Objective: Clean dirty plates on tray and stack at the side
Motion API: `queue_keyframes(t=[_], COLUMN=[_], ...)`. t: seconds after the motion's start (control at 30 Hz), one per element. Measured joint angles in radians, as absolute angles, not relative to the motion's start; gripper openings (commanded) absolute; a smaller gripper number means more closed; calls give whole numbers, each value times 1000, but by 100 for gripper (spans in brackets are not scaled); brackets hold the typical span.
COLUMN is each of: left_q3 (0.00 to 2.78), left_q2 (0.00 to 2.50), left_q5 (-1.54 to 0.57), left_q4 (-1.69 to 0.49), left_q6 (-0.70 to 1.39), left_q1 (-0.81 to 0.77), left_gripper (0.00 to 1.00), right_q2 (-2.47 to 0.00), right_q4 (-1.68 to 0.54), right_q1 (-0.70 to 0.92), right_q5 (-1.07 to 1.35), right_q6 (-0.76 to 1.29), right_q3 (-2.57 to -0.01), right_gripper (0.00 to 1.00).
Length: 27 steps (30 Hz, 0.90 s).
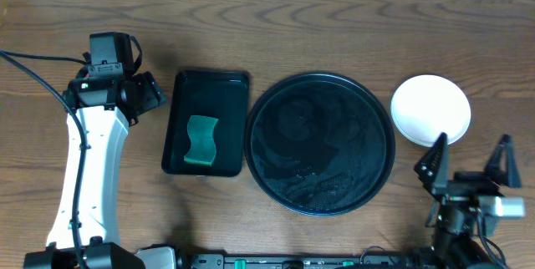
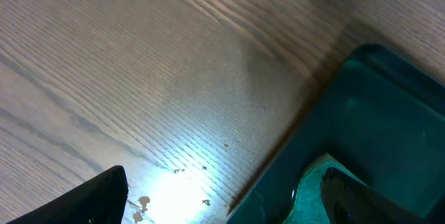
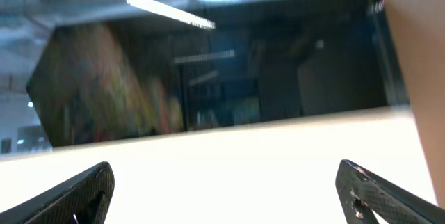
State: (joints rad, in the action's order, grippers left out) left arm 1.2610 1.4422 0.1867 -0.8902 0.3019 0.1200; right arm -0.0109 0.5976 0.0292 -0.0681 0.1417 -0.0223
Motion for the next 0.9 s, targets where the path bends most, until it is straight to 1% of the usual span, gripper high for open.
queue_keyframes(t=[0.17,0.3,0.33,0.37,0.5,0.57,0.73,0.9], left_q3=[1261,1261,1261,1261,1261,1261,1261,1261], left_q2=[1442,1442,1442,1442,1442,1442,1442,1442], left_q5=[187,187,187,187,186,187,187,187], left_q4=[-890,-890,-891,-890,-891,-891,-891,-890], left_q6=[302,302,302,302,302,302,302,302], left_q1=[120,120,120,120,120,120,120,120], left_gripper=[89,89,89,89,89,89,89,89], right_q2=[-10,-11,-11,-12,-11,-11,-11,-12], right_q4=[457,290,220,206,7,-57,-61,-62], right_q1=[29,29,29,29,29,29,29,29], right_q5=[-68,-70,-77,-78,-96,-99,-94,-89], right_q6=[194,206,206,206,175,141,27,-43], right_q3=[-7,-7,-6,-6,-7,-7,-7,-7], right_gripper=[99,99,99,99,99,99,99,99])
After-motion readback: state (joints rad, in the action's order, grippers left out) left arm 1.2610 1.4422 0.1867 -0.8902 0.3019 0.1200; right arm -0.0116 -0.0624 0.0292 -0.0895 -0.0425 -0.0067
